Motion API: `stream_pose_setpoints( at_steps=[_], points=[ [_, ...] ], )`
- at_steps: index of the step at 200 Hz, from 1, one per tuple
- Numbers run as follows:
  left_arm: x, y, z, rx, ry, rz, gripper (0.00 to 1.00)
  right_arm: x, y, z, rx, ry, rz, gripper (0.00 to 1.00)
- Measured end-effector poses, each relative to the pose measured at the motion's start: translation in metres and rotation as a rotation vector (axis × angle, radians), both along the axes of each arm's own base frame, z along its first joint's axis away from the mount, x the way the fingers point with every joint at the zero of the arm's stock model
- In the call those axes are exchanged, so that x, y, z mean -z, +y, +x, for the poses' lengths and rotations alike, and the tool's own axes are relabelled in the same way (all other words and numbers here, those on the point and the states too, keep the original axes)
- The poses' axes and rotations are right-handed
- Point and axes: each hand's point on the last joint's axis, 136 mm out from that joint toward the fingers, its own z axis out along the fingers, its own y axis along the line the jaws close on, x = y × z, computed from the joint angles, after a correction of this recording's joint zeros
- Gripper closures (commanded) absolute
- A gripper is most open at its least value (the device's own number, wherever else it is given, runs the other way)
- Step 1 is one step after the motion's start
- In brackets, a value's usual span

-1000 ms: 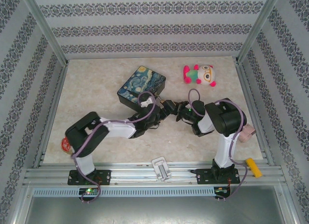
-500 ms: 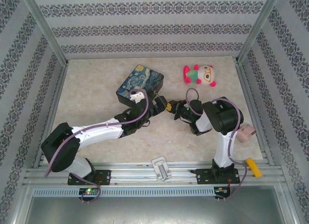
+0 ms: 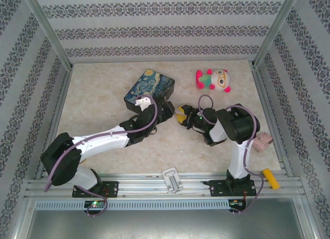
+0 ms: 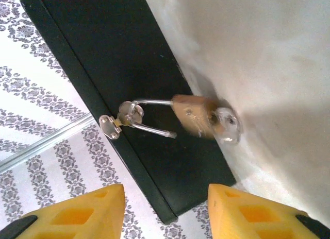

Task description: Unlock a padlock with a key

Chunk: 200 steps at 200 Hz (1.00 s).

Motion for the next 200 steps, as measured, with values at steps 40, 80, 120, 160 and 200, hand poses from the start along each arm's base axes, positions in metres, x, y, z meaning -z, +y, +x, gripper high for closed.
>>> stream_pose_setpoints(
  at_steps=[40,80,120,160,200],
  points=[
    [-0.013,0.027,0.014,-0.043,-0.034,0.044,0.01,-0.007,-0.005,-0.021,-0.053,-0.073,-0.105,0.48],
    [-0.017,0.054,0.029,-0.072,-0.039,0.142,0.01,-0.032,-0.009,-0.017,-0.158,-0.248,-0.313,0.52],
    [-0.031,0.075,0.044,-0.062,-0.063,0.265,0.01,-0.057,-0.011,0.019,-0.321,-0.461,-0.63,0.6],
    [-0.032,0.102,0.065,-0.07,-0.04,0.328,0.01,-0.047,-0.005,0.045,-0.52,-0.595,-0.794,0.62],
    [0.0,0.11,0.084,-0.045,0.068,0.396,0.01,-0.005,0.005,0.043,-0.702,-0.59,-0.842,0.63]
  ],
)
